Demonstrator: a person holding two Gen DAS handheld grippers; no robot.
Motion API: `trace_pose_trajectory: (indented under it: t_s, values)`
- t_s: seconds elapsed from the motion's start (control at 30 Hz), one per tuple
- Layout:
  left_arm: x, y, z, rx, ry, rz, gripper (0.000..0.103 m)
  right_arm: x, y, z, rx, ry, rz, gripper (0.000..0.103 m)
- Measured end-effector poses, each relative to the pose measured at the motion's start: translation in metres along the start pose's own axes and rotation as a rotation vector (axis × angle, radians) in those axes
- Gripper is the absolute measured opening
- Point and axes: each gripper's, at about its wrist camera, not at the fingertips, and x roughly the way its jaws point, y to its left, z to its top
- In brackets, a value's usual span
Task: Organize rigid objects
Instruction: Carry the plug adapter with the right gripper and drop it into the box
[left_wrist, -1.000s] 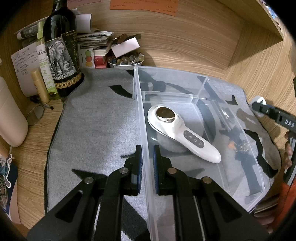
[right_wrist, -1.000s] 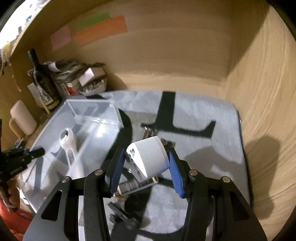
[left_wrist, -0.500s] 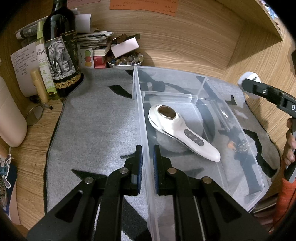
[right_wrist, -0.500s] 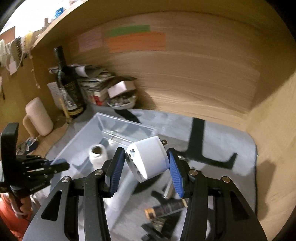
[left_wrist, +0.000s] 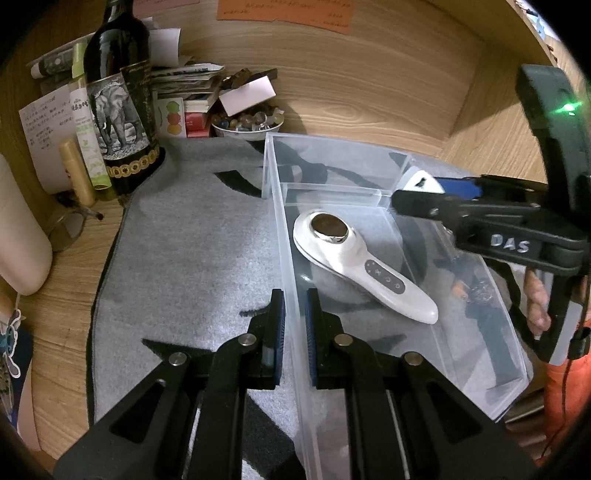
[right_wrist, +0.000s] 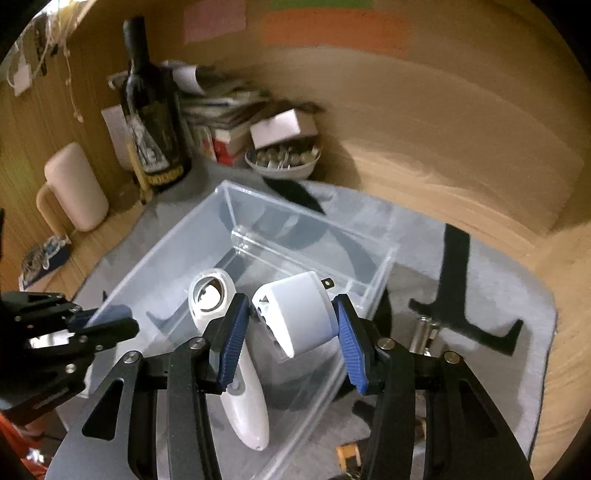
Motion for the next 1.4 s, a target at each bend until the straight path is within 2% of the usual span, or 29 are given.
trace_pose_trajectory:
  t_s: [0.3,0.6,0.7,0.93,1.13,1.4]
  values:
    - [-0.001,0.002,0.0,0.002,-0.003,-0.006,0.011,0.023,0.009,0.003,-0.058,0.066,-0.023,0.044]
    - [-0.001,0.001,-0.001,0.005,-0.004,-0.006,0.011,0.028,0.015,0.003,-0.078,0.084,-0.021,0.044]
    - [-0.001,0.001,-0.001,0.006,-0.004,-0.007,0.011,0.025,0.015,0.003,-0.068,0.082,-0.008,0.051]
    - [-0.002,0.001,-0.001,0.005,-0.004,-0.007,0.011,-0.001,0.016,0.005,-0.066,0.006,-0.022,0.067]
    - [-0.002,0.002,-0.001,0.007,-0.004,-0.007,0.011,-0.032,0.009,0.007,-0.045,-0.087,-0.076,0.082]
    - [-0.002,0.002,-0.001,0.006,-0.005,-0.008,0.011,-0.068,-0.026,0.004,0.062,-0.176,-0.171,0.088]
